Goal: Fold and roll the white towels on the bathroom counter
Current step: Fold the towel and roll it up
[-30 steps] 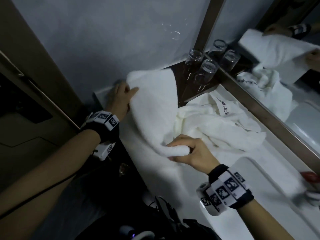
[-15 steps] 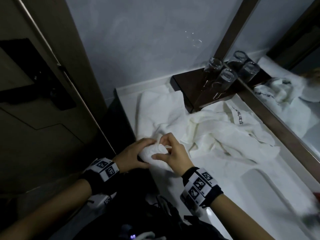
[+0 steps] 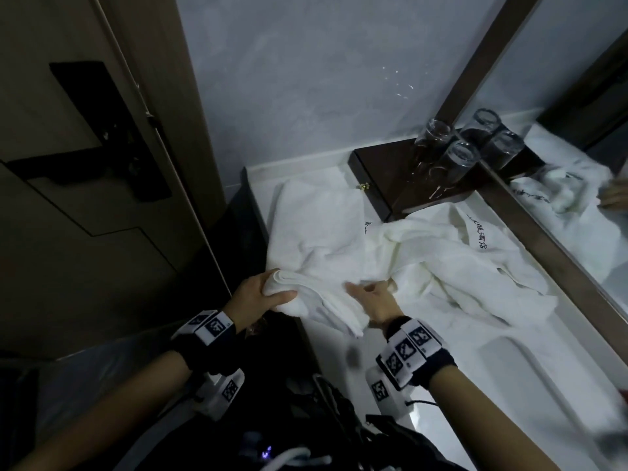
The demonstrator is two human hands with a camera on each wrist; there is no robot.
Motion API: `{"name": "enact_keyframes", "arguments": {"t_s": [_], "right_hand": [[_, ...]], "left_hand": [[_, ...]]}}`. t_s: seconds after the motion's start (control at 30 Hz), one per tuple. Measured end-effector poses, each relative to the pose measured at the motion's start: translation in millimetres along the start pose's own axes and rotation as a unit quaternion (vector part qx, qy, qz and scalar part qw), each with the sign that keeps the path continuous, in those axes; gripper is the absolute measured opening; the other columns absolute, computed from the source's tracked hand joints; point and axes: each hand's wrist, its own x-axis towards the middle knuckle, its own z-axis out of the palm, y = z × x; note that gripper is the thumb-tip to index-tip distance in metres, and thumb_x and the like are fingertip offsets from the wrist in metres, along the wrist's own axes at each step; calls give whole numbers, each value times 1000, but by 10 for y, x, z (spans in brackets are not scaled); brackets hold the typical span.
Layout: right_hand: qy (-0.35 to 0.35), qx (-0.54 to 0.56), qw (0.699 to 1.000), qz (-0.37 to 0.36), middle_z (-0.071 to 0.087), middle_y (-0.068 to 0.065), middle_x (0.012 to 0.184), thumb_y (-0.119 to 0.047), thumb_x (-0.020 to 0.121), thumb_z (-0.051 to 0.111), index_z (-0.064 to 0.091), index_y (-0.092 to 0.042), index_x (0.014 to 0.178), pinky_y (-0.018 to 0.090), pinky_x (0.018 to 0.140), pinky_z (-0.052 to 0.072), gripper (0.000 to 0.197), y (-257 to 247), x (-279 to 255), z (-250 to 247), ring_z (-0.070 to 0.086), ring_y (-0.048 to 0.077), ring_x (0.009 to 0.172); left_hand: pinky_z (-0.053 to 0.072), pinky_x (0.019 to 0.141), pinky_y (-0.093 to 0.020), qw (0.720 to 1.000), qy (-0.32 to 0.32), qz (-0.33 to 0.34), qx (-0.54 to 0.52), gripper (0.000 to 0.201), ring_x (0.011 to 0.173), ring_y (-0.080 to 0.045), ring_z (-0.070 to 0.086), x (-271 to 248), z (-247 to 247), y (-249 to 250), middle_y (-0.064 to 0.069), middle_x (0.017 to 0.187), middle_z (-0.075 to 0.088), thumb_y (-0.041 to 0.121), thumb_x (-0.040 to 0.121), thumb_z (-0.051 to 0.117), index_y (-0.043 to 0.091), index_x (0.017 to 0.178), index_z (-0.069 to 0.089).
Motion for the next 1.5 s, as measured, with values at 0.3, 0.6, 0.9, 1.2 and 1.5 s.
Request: {"name": "enact_keyframes", "arguments": {"t_s": [0.3, 0.6, 0.9, 1.2, 1.5], "right_hand": [[-31, -56, 988, -141, 52, 7, 132, -23, 82, 67, 37, -15, 137, 28, 96, 35, 63, -466, -93, 46, 48, 21, 117], [96, -79, 991, -58, 57, 9, 101, -8, 80, 64, 43, -4, 117, 16, 66, 41, 42, 103, -62, -307, 52, 17, 79], [-20, -147, 986, -71, 49, -2, 72, -40, 91, 52, 44, -16, 73, 22, 61, 38, 31, 358, -189, -223, 48, 13, 66], [-31, 46, 992, -112, 62, -1, 114, -34, 96, 43, 53, -13, 121, 29, 87, 47, 34, 582, -455, -132, 60, 20, 107], [-15, -8, 996, -84, 54, 9, 99, -33, 93, 49, 38, -18, 104, 20, 39, 48, 21, 534, -429, -46, 54, 18, 73]], "left_hand": [[46, 74, -16, 989, -68, -11, 132, 26, 82, -2, 63, -124, -1, -96, 8, 82, 67, 17, 71, 79, 14, 94, 68], [9, 110, -14, 903, -240, 145, 326, 48, 129, -19, 39, -122, 172, -88, -11, 134, 53, 27, 85, 62, 10, 128, 50], [17, 113, -54, 802, -230, 212, 509, 59, 141, -21, 10, -216, 331, -311, -5, 146, 19, 35, 77, 62, 19, 126, 35], [-15, 116, -42, 782, -205, 220, 546, 97, 141, -16, -23, -431, 403, -415, 0, 155, -9, 52, 76, 63, 28, 146, 0], [6, 116, -49, 771, -150, 287, 549, 90, 144, -27, 4, -578, 478, -445, -8, 155, 13, 38, 74, 67, 26, 146, 14]]}}
